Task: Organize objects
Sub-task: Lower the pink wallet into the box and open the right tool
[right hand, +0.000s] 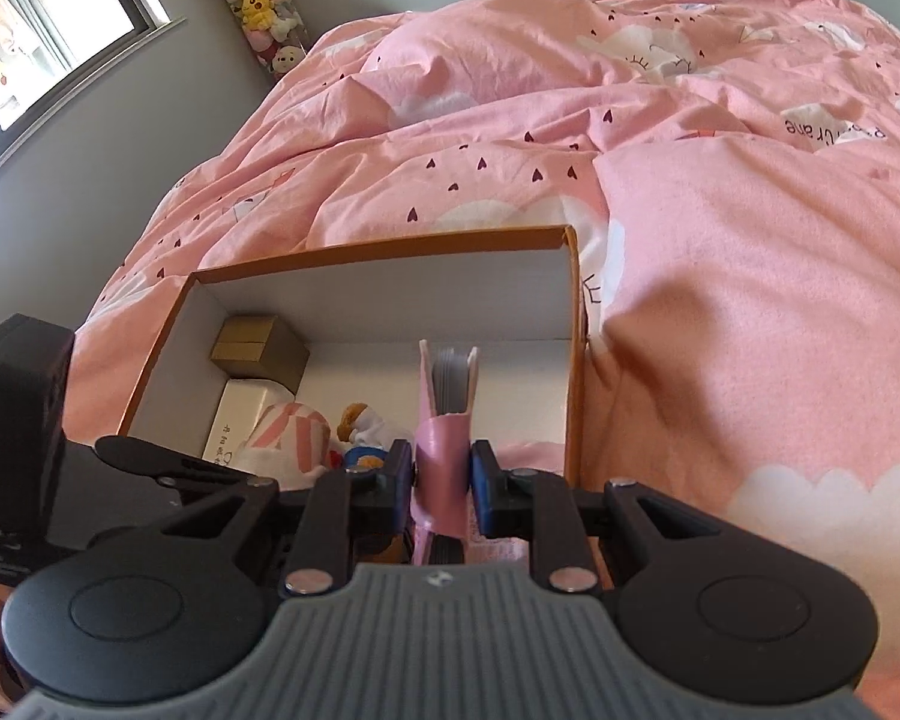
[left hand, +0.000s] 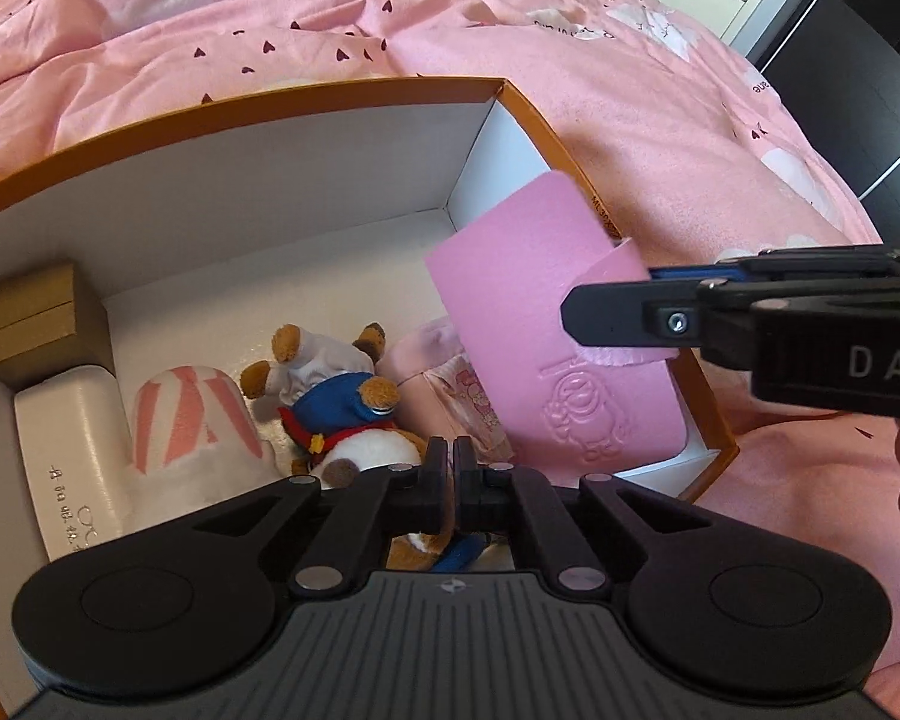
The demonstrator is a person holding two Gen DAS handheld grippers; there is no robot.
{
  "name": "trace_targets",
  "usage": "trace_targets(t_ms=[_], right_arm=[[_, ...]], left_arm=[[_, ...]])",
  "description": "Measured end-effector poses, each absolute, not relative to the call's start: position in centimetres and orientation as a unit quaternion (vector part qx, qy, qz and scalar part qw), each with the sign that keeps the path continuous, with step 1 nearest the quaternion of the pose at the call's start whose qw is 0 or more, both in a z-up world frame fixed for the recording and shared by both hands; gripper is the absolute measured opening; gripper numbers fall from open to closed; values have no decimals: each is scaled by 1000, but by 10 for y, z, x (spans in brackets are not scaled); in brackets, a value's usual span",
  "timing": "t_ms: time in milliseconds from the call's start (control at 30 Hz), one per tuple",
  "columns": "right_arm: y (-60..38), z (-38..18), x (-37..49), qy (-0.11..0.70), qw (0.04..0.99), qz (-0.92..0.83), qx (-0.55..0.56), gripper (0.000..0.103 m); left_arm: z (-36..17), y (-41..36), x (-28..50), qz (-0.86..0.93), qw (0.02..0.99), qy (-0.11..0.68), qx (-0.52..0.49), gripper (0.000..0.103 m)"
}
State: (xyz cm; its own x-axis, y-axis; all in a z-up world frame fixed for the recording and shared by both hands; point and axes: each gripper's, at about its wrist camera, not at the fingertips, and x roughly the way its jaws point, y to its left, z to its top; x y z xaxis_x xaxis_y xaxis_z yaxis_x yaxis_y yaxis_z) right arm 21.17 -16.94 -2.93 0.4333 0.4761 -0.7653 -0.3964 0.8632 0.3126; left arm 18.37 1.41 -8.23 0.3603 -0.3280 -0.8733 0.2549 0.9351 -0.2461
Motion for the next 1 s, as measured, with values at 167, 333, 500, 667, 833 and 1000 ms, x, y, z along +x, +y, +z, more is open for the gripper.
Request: trace_targets(t_ms=[167, 333, 500, 667, 833, 1000], right_arm=[[-160, -41, 214, 488, 833, 256, 55, 22], [-151, -54, 218, 514, 817, 256, 52, 22], [-147, -62, 222, 530, 812, 244, 24, 23], [-141, -60, 218, 521, 824, 217, -52, 28], [-138, -51, 213, 504, 828, 220, -106, 28], [-130, -47, 222, 493, 827, 237, -129, 28]], left_arm=[[-85, 13, 194, -152, 833, 531, -31, 8], [-88, 17, 197, -149, 832, 533, -41, 8], [-88, 15, 197, -155, 831, 532, -47, 8], [-87, 14, 197, -156, 832, 530, -47, 8], [-83, 14, 199, -152, 838, 522, -48, 8], [-80, 19, 203, -143, 843, 516, -52, 8]])
